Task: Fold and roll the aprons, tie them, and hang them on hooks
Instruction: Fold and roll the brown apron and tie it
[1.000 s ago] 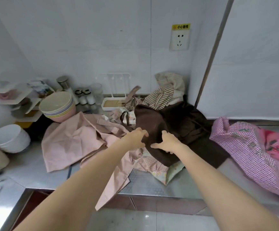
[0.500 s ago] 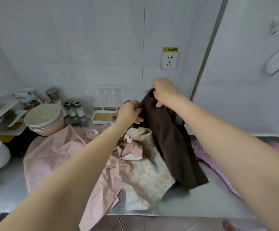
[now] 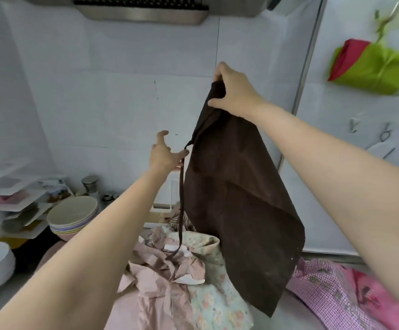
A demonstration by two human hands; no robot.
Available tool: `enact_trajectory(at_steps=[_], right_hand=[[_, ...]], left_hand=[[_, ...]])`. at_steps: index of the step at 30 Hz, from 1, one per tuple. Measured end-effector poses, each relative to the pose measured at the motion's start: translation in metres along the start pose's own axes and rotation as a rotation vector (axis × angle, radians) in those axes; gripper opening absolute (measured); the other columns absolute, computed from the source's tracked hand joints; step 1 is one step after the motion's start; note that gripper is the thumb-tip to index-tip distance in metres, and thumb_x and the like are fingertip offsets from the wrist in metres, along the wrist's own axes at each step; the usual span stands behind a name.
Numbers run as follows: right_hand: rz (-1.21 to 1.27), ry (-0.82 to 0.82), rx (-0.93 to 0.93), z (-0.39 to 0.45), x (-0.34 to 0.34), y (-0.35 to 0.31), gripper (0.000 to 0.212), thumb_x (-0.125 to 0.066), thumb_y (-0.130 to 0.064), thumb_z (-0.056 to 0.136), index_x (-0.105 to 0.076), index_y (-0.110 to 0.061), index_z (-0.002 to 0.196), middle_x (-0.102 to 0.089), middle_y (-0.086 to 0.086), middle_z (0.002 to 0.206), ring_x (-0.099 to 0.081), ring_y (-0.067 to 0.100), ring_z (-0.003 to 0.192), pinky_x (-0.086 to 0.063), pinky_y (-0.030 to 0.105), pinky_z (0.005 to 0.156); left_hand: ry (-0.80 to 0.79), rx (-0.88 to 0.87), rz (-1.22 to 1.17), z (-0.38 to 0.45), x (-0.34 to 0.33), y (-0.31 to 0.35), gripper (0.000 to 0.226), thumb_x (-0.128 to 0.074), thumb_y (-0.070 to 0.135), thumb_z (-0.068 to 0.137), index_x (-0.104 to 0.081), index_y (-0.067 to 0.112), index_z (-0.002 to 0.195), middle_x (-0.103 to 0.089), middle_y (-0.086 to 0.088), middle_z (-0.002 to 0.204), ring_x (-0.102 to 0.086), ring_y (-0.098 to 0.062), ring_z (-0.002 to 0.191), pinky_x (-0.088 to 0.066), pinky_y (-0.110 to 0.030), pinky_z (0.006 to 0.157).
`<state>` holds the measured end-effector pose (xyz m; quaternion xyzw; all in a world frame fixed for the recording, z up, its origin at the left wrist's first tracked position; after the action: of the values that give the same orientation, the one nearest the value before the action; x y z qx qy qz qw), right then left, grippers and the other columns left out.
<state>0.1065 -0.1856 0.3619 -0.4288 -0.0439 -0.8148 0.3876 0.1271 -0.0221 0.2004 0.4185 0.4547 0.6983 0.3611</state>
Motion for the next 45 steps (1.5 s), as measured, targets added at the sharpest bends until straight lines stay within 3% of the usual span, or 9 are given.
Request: enact_trajectory(at_steps=[6, 10, 15, 19, 22, 29, 34, 41, 45], right_hand=[[0.044, -0.064, 0.074, 0.002, -0.010, -0.033, 0.012, -0.060, -0.001, 0.080, -0.063, -0.009, 0.088, -0.058, -0.004, 0.089, -0.049, 0.010, 0.087, -0.032, 0.001, 0.068], [0.058, -0.030, 0.023, -0.001, 0.002, -0.037, 0.011, -0.059, -0.005, 0.084, -0.056, -0.015, 0.087, -0.049, -0.010, 0.078, -0.045, 0.012, 0.083, -0.033, 0.003, 0.061], [-0.271, -0.087, -0.168, -0.012, 0.003, 0.004, 0.020, -0.049, -0.006, 0.091, -0.056, -0.001, 0.109, -0.055, 0.013, 0.116, -0.051, 0.028, 0.107, -0.037, 0.025, 0.082], [-0.653, -0.601, -0.374, -0.033, -0.032, 0.011, 0.065, -0.061, -0.021, 0.086, -0.030, -0.019, 0.143, -0.027, 0.010, 0.146, -0.027, 0.036, 0.133, -0.037, 0.044, 0.103], [-0.379, -0.754, -0.311, -0.040, -0.056, -0.022, 0.074, -0.069, -0.032, 0.081, -0.033, -0.014, 0.143, -0.038, 0.006, 0.144, -0.037, 0.027, 0.131, -0.036, 0.038, 0.106], [0.066, -0.400, -0.505, -0.047, -0.069, 0.006, 0.023, -0.043, 0.007, 0.085, -0.060, 0.003, 0.100, -0.055, 0.013, 0.089, -0.055, 0.027, 0.083, -0.053, 0.031, 0.071], [0.669, -0.175, -0.636, -0.051, -0.048, 0.022, 0.032, -0.028, 0.017, 0.075, -0.047, -0.005, 0.062, -0.044, 0.006, 0.060, -0.046, 0.021, 0.055, -0.039, 0.019, 0.050], [0.813, -0.073, -0.705, -0.072, -0.021, 0.053, 0.029, -0.031, 0.012, 0.069, -0.055, -0.003, 0.072, -0.068, 0.020, 0.083, -0.061, 0.029, 0.077, -0.048, 0.032, 0.074], [0.733, -0.477, -0.852, -0.102, -0.037, 0.076, 0.032, -0.055, -0.043, 0.089, -0.056, -0.014, 0.102, -0.059, 0.011, 0.102, -0.060, 0.024, 0.086, -0.051, 0.031, 0.081]], left_hand=[[0.010, -0.394, 0.330, -0.004, 0.015, 0.063, 0.027, -0.065, 0.019, 0.085, -0.064, 0.015, 0.111, -0.044, -0.006, 0.126, -0.057, -0.022, 0.102, -0.054, -0.035, 0.072], [-0.074, -0.333, 0.242, -0.008, 0.022, 0.069, 0.013, -0.053, 0.016, 0.092, -0.057, 0.008, 0.102, -0.053, -0.003, 0.107, -0.056, -0.012, 0.055, -0.048, -0.017, 0.041], [-0.222, -0.183, 0.141, -0.014, 0.036, 0.081, 0.012, -0.049, 0.022, 0.096, -0.048, 0.010, 0.098, -0.050, -0.002, 0.076, -0.050, -0.002, 0.031, -0.040, -0.014, 0.034], [-0.358, -0.241, 0.266, -0.030, 0.023, 0.098, 0.010, -0.050, 0.021, 0.096, -0.049, 0.011, 0.096, -0.056, -0.004, 0.080, -0.051, -0.003, 0.036, -0.044, -0.015, 0.039], [-0.422, -0.273, 0.347, -0.039, 0.010, 0.093, 0.009, -0.050, 0.019, 0.096, -0.049, 0.011, 0.100, -0.055, -0.007, 0.083, -0.052, -0.012, 0.051, -0.046, -0.016, 0.042], [-0.361, -0.163, -0.015, -0.043, 0.018, 0.062, 0.040, -0.061, 0.019, 0.090, -0.042, 0.018, 0.124, -0.048, -0.007, 0.112, -0.059, -0.012, 0.070, -0.056, -0.020, 0.055], [-0.716, 0.109, 0.222, -0.067, -0.022, -0.001, 0.041, -0.068, 0.027, 0.085, -0.048, 0.019, 0.120, -0.058, 0.002, 0.106, -0.058, -0.009, 0.070, -0.055, -0.017, 0.061], [-0.543, 0.141, 0.451, -0.036, -0.041, -0.030, 0.010, -0.061, 0.015, 0.089, -0.056, 0.007, 0.086, -0.059, -0.005, 0.061, -0.055, -0.003, 0.036, -0.050, -0.016, 0.045], [-0.270, -0.010, 0.386, -0.003, -0.015, -0.001, 0.009, -0.052, 0.007, 0.090, -0.061, 0.009, 0.089, -0.059, -0.001, 0.051, -0.058, -0.008, 0.041, -0.051, -0.020, 0.049]])
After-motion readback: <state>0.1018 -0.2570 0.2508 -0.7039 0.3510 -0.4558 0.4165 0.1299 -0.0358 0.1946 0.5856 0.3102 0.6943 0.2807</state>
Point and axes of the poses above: each hand's wrist, its own z-axis towards the middle knuckle, its own x-axis out of the back of the hand, y = z × x, the point moved 7 cm from there along z, towards the middle knuckle
